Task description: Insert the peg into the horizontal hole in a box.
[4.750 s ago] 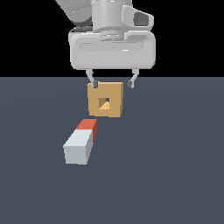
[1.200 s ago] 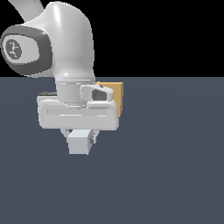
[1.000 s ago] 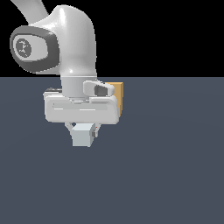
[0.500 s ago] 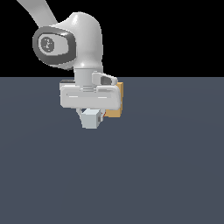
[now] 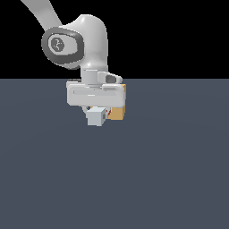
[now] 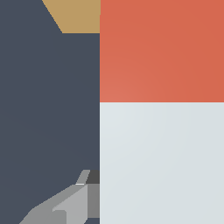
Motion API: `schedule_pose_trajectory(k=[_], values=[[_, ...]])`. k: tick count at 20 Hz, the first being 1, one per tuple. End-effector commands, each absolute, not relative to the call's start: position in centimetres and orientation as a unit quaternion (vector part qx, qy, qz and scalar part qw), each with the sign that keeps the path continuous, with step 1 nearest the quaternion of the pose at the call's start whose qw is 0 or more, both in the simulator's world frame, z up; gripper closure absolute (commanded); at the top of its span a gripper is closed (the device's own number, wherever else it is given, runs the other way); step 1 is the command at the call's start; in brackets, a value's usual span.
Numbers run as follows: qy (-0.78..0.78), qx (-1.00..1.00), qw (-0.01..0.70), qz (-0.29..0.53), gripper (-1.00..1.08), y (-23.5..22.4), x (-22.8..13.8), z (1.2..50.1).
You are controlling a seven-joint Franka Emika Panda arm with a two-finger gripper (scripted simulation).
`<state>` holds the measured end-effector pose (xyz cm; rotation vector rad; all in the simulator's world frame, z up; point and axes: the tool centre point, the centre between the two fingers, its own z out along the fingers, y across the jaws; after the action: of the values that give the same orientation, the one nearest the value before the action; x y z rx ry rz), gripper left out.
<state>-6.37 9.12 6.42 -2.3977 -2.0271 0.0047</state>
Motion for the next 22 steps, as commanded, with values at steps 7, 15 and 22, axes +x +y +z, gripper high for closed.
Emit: schedule_pose_trajectory(k=[7,15,22], values=[[-0.645,-0.764,0.001,0.002,1.08,9.0,-6.3,6.4],[-0.646,-0.763,0.0,0.0,1.08,9.1,-6.2,6.6],[-0.646,-0.763,0.0,0.0,1.08,12.2,-5.7,6.6]])
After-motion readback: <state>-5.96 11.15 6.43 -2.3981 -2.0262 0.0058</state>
